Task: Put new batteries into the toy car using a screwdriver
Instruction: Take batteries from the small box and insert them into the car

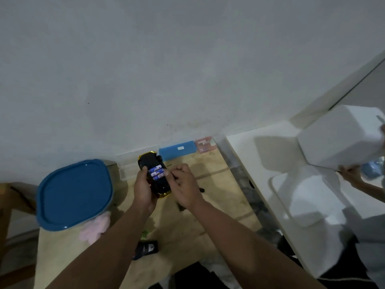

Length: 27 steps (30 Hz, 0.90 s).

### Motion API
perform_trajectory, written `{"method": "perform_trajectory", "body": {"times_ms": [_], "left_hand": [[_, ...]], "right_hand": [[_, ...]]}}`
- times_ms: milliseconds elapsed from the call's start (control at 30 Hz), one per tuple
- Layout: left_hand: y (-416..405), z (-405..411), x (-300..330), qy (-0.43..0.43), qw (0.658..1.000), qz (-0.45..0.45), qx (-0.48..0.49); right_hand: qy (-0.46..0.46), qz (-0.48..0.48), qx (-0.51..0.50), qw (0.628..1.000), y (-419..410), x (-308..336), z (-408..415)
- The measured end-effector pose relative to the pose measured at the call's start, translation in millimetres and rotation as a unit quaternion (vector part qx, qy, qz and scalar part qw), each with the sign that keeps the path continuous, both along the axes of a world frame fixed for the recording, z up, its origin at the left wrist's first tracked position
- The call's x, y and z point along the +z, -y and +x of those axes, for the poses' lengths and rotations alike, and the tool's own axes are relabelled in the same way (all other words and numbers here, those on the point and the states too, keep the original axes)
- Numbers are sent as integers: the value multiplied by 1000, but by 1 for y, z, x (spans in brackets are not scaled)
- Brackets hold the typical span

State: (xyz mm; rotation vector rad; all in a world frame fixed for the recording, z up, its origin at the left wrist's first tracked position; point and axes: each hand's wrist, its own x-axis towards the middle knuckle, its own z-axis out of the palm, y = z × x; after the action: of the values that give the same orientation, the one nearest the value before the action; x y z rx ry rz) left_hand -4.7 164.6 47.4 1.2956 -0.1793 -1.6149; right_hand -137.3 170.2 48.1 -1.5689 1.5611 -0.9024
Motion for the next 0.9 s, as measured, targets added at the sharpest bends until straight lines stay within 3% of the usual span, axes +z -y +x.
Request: {"method": "perform_trajectory", "body": {"times_ms": [67,133,267,433,633,900], "left_hand": [[12,1,-6,-2,1000,2,15],[21,1,-11,1,1000,2,17],[26,2,-26,16,999,18,33],[24,5,-46,30,997,45,53],[23,10,-53,42,994,61,81],[24,10,-50,36,993,52,95]], "right_hand": [[23,7,-74,997,10,-10,-21],[-53,50,-106,992,17,-31,-44],[-212,220,91,948,21,-72,-69],[-317,222,164,907,25,-98,-75],[-360,197,246,879,18,-122,-77],[-297,223,217,903,19,-128,-77]]}}
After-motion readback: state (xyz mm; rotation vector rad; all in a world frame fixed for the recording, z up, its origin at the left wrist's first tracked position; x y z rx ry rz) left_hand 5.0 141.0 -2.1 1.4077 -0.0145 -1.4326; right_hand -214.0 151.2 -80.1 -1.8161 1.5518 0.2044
